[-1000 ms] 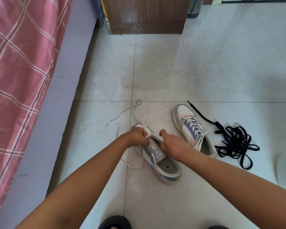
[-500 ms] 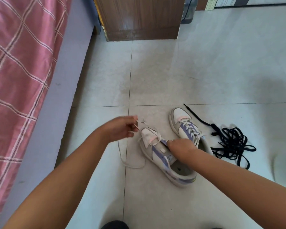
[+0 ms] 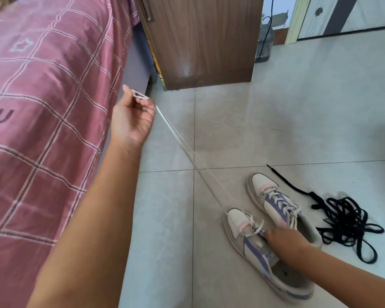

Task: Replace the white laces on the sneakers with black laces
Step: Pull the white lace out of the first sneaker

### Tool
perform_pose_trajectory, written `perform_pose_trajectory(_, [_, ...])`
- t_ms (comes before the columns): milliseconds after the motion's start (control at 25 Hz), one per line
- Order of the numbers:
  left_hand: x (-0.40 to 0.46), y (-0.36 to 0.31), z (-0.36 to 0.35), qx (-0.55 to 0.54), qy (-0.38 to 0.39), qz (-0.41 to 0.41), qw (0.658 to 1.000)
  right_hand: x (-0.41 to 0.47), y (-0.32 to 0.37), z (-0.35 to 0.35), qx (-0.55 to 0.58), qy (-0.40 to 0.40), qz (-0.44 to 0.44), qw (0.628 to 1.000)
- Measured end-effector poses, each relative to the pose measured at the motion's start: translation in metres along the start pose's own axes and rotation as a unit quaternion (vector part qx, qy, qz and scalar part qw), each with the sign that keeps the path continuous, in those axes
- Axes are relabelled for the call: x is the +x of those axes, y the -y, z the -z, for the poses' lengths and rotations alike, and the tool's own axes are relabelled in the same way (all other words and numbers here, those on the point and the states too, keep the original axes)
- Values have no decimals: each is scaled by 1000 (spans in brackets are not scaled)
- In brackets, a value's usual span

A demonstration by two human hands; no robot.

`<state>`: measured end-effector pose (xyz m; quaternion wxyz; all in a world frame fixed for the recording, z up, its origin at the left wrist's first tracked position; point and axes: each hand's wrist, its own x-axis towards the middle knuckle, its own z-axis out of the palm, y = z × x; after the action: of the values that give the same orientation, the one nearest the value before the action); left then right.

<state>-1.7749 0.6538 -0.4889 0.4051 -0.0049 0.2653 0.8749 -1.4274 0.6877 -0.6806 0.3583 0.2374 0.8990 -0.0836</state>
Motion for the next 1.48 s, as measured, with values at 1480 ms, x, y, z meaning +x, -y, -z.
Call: perform_pose_trajectory(1480, [-133, 192, 202, 868, 350, -59, 346, -8, 2, -6, 6, -38, -13, 999])
